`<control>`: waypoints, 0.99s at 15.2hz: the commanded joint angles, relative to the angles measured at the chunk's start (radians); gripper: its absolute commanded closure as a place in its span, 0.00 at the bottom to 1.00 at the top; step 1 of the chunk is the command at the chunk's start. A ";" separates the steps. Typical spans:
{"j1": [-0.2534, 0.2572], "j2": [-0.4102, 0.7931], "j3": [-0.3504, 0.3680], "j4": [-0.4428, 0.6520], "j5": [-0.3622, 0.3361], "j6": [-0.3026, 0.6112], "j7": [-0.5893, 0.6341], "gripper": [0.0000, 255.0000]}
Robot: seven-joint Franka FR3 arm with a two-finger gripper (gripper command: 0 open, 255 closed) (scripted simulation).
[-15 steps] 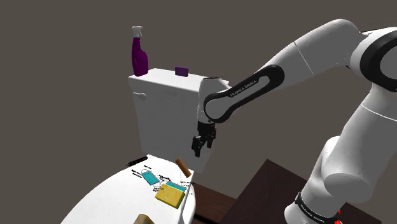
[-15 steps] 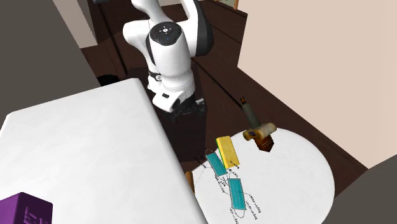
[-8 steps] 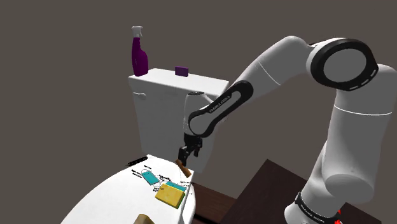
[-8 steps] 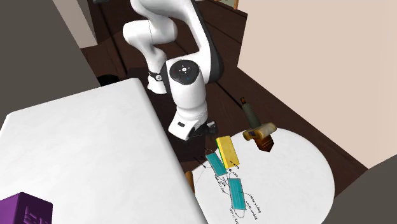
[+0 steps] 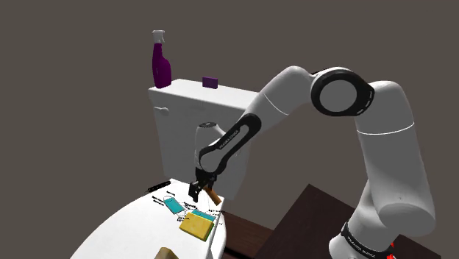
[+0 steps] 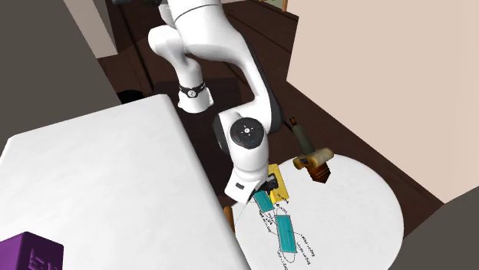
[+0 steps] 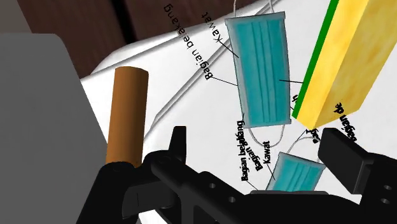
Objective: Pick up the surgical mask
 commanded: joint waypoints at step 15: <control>0.037 0.213 -0.018 0.145 -0.026 0.077 0.013 1.00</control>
